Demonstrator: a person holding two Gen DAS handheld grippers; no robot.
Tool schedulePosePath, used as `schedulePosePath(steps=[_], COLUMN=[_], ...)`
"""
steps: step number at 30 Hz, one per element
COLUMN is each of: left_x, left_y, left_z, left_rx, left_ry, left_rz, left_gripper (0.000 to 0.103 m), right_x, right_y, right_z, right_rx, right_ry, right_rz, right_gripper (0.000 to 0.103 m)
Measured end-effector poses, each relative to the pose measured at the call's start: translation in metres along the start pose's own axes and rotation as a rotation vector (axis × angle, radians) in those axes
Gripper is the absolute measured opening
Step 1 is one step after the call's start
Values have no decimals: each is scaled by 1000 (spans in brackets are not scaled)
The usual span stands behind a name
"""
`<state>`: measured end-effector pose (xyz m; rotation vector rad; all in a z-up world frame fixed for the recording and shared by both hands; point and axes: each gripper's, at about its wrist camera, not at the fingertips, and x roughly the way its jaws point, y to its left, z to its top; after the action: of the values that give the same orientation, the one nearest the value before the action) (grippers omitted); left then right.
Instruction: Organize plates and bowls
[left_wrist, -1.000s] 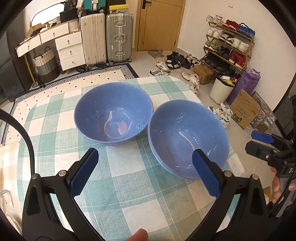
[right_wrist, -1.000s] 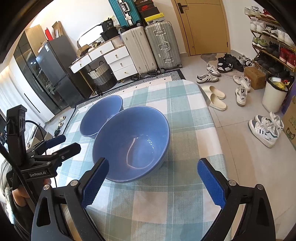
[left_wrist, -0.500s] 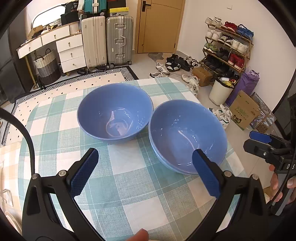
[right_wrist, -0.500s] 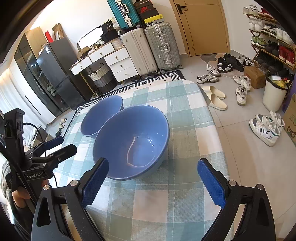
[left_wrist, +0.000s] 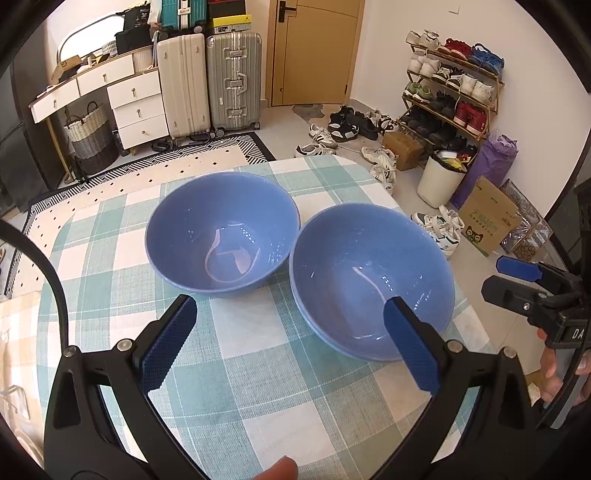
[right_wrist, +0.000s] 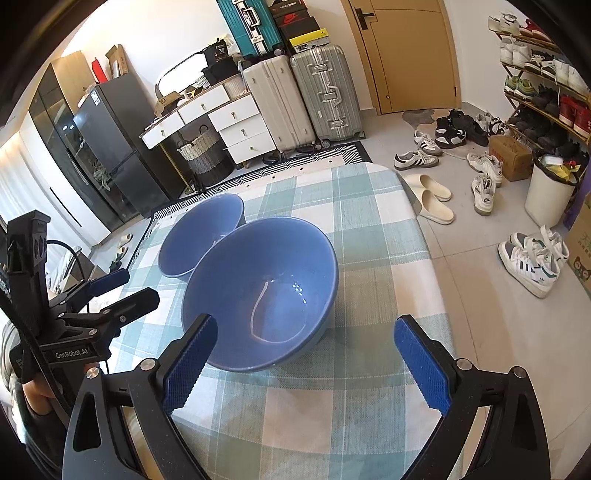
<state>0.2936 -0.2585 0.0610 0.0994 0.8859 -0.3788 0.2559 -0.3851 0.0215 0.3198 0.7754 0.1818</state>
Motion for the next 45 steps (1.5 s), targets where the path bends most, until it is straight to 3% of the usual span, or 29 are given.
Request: schedulePosePath(steps=[21,28,33,45], left_x=[85,105,108,94], left_y=[-2,-2,-2,-4], left_z=[24,23,23,20], left_rx=[-12,-12,-11,-19], left_ry=[92,104,105,115], left_rz=[-2,-7,-4,-39], left_gripper=[100,97,93,92], right_x=[60,81,89,90], right_y=[-11,-15,-16,-14], right_z=[25,25,25,25], right_rx=[21,27,29,31], right_ry=[83,118,129,125], right_rz=[20,22,27,36], right_gripper=[98,90,88,88])
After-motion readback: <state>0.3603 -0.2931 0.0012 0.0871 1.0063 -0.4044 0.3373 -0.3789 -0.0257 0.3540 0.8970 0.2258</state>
